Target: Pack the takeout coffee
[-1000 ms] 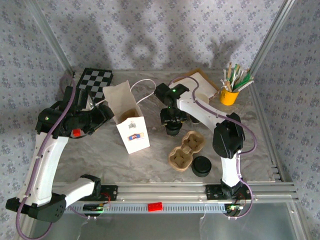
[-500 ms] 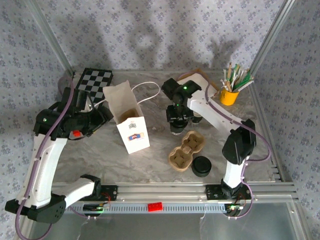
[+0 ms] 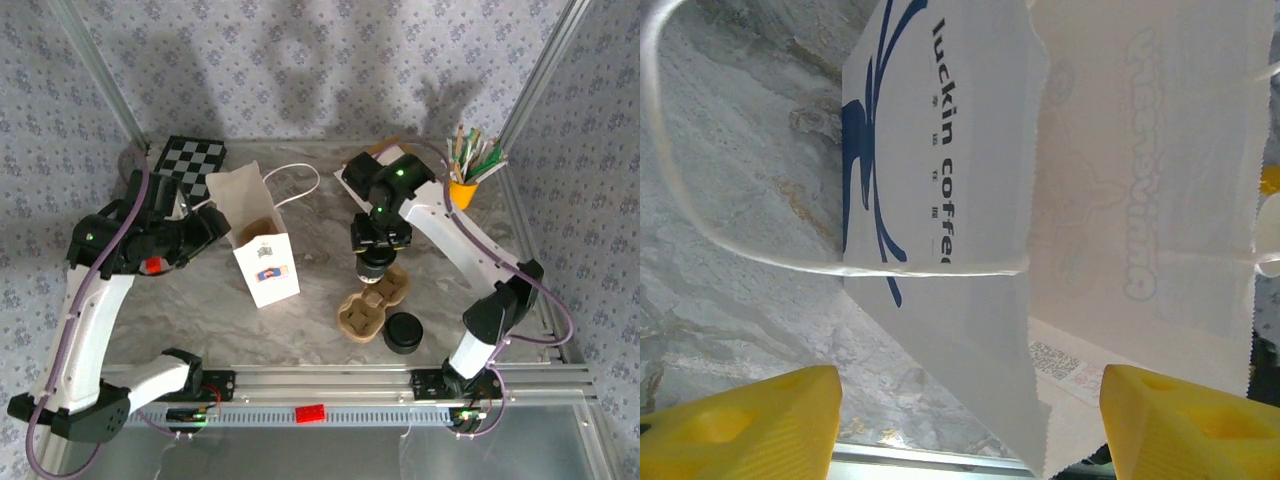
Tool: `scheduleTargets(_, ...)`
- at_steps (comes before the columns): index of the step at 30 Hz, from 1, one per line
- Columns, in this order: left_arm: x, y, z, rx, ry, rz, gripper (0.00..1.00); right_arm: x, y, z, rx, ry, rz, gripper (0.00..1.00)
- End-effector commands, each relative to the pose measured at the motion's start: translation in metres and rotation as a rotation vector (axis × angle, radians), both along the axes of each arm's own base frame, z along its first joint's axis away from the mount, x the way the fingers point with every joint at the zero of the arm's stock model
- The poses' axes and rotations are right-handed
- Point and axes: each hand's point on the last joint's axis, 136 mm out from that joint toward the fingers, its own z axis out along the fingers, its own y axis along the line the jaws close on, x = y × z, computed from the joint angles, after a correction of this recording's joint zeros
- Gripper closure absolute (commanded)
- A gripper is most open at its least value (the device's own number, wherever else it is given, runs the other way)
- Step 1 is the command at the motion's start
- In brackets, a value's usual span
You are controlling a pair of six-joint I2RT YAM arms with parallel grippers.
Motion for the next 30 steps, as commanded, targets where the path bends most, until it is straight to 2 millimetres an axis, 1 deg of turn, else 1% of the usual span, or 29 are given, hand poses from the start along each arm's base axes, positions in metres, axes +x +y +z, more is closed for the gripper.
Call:
scheduleTargets(1, 0.011, -0.005, 0.012, 0.015, -0.056, -0.014, 0.31, -0.023, -0.017, 0.024, -0.013, 0.017, -0.024, 0.36)
scheduleTargets(6, 0.020, -0.018, 0.007, 0.057, -0.051, -0.056, 0.32, -0.030, -0.020, 0.040, -0.016, 0.009, -0.014, 0.37)
scheduleTargets(11, 0.032, -0.023, 0.004, 0.082, -0.051, -0.072, 0.40, -0.038, -0.010, 0.057, 0.031, 0.003, 0.024, 0.38)
scheduleTargets(13, 0.035, -0.026, -0.002, 0.089, -0.040, -0.079, 0.46, -0.039, -0.007, 0.060, 0.049, 0.002, 0.034, 0.38)
scheduleTargets(16, 0.038, -0.028, -0.004, 0.106, -0.048, -0.092, 0.53, -0.042, -0.003, 0.061, 0.062, 0.001, 0.047, 0.39)
scheduleTargets(19, 0.038, -0.031, -0.007, 0.116, -0.050, -0.113, 0.66, -0.044, 0.001, 0.065, 0.078, -0.007, 0.060, 0.39)
scheduleTargets(23, 0.034, -0.028, -0.008, 0.150, -0.052, -0.144, 0.80, -0.046, 0.005, 0.075, 0.111, -0.032, 0.078, 0.39)
scheduleTargets(26, 0.031, -0.023, -0.003, 0.187, -0.063, -0.169, 0.89, -0.051, 0.007, 0.080, 0.127, -0.046, 0.094, 0.40)
scheduleTargets(30, 0.032, -0.020, 0.007, 0.231, -0.075, -0.207, 0.97, -0.058, 0.009, 0.086, 0.149, -0.057, 0.103, 0.40)
